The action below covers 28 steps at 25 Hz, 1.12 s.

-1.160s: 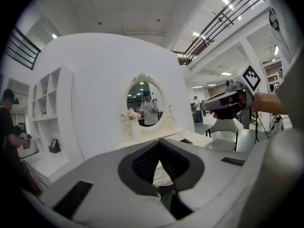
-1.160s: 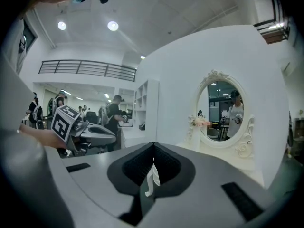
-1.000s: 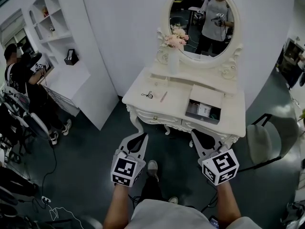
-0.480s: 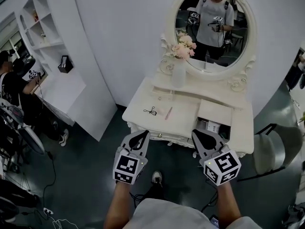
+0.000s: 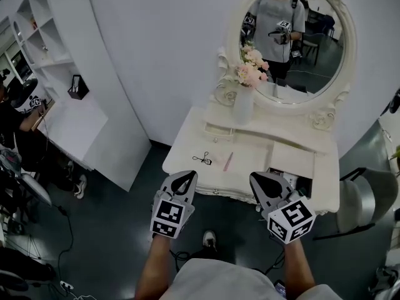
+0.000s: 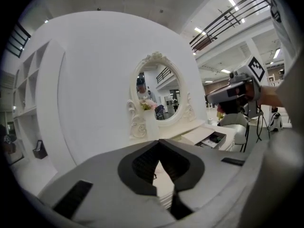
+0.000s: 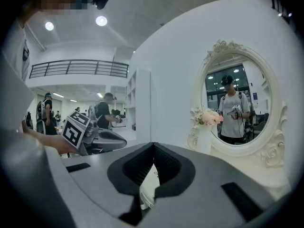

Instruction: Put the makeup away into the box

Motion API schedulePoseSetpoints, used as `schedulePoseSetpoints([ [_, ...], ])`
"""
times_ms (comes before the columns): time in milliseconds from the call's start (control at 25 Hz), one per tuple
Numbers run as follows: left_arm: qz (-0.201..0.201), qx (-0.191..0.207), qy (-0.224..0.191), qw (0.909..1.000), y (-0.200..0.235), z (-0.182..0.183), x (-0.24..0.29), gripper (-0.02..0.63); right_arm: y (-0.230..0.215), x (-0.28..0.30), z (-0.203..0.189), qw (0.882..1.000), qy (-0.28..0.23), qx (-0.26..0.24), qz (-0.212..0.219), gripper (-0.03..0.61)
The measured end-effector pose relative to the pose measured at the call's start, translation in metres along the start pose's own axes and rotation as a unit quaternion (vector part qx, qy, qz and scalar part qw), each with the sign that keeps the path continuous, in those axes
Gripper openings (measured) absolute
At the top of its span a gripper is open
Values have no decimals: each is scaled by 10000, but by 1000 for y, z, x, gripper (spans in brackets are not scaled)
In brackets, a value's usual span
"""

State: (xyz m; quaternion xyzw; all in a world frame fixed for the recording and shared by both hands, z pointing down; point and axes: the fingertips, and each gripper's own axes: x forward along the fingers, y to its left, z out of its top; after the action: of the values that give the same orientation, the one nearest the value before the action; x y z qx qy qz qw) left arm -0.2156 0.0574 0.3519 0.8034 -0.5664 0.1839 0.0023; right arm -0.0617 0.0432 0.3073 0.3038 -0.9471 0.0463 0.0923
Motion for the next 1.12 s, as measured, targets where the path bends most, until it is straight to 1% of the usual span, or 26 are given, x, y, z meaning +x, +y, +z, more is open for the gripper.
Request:
schedulePoseSetpoints([
  [120, -85, 40, 179, 9998, 18, -14, 21, 9, -10, 22, -2, 9999, 90, 41, -135, 0],
  [200, -176, 2, 236, 9996, 29, -22, 35, 28, -16, 37, -5, 9995, 179, 62, -242, 0],
  [480, -718, 47, 623, 9955, 50, -56, 87, 36, -34, 80, -24, 9974, 508, 200, -465, 0],
  [600, -943, 0, 829, 9921, 55, -75, 109, 66, -44, 94, -37, 9961, 629, 324, -531, 0],
  [800, -1181, -68, 1190, 9858, 59, -105, 138, 80, -60, 113, -57, 9934, 842, 486, -602, 0],
  [960, -1410, -184, 1385, 9801, 54, -127, 159, 107, -69, 123, -74, 9917, 954, 637, -587, 0],
  [1120, -1526, 3, 1759, 9725, 49, -154, 178, 117, -75, 129, -89, 9901, 1088, 683, -568, 0],
])
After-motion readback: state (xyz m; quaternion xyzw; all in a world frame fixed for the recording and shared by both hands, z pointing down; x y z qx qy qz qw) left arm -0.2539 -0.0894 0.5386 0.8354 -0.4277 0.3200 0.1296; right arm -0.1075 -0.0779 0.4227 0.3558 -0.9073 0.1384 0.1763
